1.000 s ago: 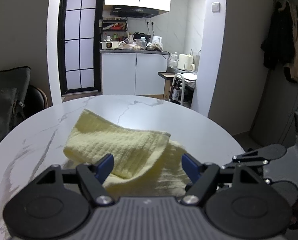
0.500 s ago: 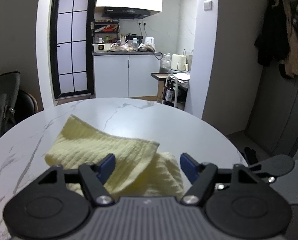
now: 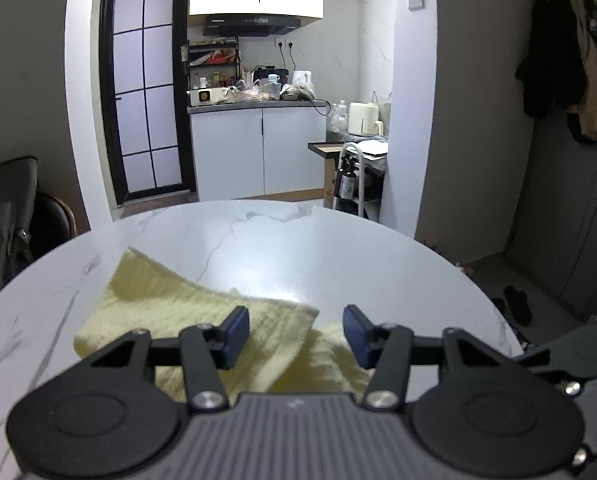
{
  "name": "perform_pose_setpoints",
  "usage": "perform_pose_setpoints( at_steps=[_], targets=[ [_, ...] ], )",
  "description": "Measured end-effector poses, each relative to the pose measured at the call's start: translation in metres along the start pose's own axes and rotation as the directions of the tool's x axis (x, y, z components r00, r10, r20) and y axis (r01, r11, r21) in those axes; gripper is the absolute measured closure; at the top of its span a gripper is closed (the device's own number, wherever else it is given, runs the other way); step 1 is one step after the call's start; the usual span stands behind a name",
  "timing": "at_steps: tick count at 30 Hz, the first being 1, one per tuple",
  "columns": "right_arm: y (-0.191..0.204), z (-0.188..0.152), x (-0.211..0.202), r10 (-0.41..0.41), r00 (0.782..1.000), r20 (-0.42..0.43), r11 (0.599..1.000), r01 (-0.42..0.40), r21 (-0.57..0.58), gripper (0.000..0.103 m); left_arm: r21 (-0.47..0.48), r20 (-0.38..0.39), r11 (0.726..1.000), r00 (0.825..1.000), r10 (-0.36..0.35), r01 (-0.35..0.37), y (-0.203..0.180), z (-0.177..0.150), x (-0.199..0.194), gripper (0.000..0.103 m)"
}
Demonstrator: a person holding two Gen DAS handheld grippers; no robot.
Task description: Fold towel
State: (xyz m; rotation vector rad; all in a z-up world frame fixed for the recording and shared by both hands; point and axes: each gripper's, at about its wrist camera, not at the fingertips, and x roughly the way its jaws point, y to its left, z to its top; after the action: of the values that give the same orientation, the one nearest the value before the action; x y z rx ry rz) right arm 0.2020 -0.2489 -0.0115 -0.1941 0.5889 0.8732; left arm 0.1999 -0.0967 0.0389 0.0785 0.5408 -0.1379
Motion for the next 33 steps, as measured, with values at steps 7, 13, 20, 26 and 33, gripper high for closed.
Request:
perform_pose_setpoints(
  at_steps=[7, 13, 20, 26, 33],
  targets=[
    [-0.002, 0.000, 0.001, 0.015, 1.000, 0.004, 1.000, -0.015, -0.002, 0.085, 0.030, -0.003, 0.997, 0.997, 0.076, -0.075, -0.006, 0.001, 0.010, 0.031],
    [0.000, 0.001, 0.004, 0.017, 1.000, 0.004, 1.000, -0.017, -0.001, 0.085, 0.012, -0.022, 0.997, 0.996, 0.083, -0.083, -0.003, -0.001, 0.016, 0.039],
    [0.002, 0.002, 0.006, 0.010, 1.000, 0.004, 1.000, -0.010, -0.001, 0.085, -0.058, -0.033, 0.997, 0.998, 0.054, -0.056, 0.014, -0.004, 0.007, 0.056],
    [0.004, 0.003, 0.007, -0.006, 1.000, 0.000, 1.000, 0.006, -0.008, 0.085, -0.097, -0.027, 0.994, 0.999, 0.041, -0.043, 0.027, -0.005, -0.007, 0.068],
    [0.006, 0.006, 0.007, -0.013, 1.000, -0.017, 1.000, 0.013, -0.009, 0.083, -0.136, -0.019, 0.990, 1.000, 0.020, -0.022, 0.038, -0.008, -0.021, 0.080]
  ],
)
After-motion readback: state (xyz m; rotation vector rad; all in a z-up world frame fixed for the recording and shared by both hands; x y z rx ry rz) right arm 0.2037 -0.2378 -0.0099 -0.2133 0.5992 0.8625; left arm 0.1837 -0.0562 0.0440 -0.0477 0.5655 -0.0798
